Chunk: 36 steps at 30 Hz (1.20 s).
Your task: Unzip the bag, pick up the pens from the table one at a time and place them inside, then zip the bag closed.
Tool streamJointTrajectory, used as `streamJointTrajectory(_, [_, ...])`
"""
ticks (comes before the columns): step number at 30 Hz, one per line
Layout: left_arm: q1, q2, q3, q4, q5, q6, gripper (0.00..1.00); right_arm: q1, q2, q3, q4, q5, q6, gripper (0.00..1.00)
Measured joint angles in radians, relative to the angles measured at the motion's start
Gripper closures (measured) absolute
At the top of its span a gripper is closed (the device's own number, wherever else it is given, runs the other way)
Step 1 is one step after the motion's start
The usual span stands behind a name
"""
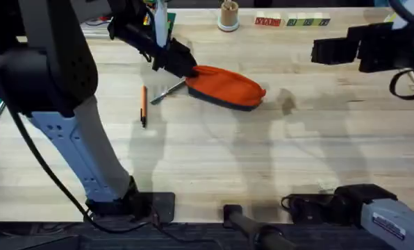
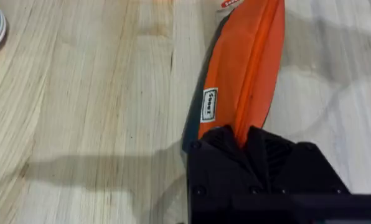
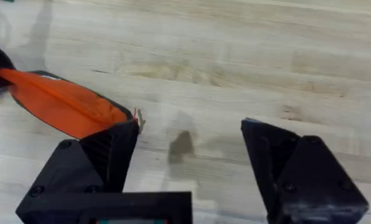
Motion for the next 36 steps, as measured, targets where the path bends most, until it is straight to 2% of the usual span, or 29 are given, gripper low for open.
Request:
streamJointTrajectory(5, [0.0, 0.0, 0.0, 0.0, 0.0, 0.0, 0.957, 0.0, 0.0, 0.0, 0.0, 0.0, -0.107, 0.003])
streamJointTrajectory(17, [0.0, 0.0, 0.0, 0.0, 0.0, 0.0, 0.958, 0.0, 0.0, 0.0, 0.0, -0.001, -0.553, 0.004])
streamJointTrajectory(24, [0.0, 0.0, 0.0, 0.0, 0.0, 0.0, 0.958, 0.0, 0.008, 0.002, -0.114, -0.095, -0.741, 0.004])
streamJointTrajectory(30, [0.0, 0.0, 0.0, 0.0, 0.0, 0.0, 0.958, 0.0, 0.084, 0.002, -0.181, -0.144, -0.83, 0.004])
streamJointTrajectory(36, [0.0, 0.0, 0.0, 0.0, 0.0, 0.0, 0.958, 0.0, 0.158, 0.002, -0.18, -0.19, -0.895, 0.004])
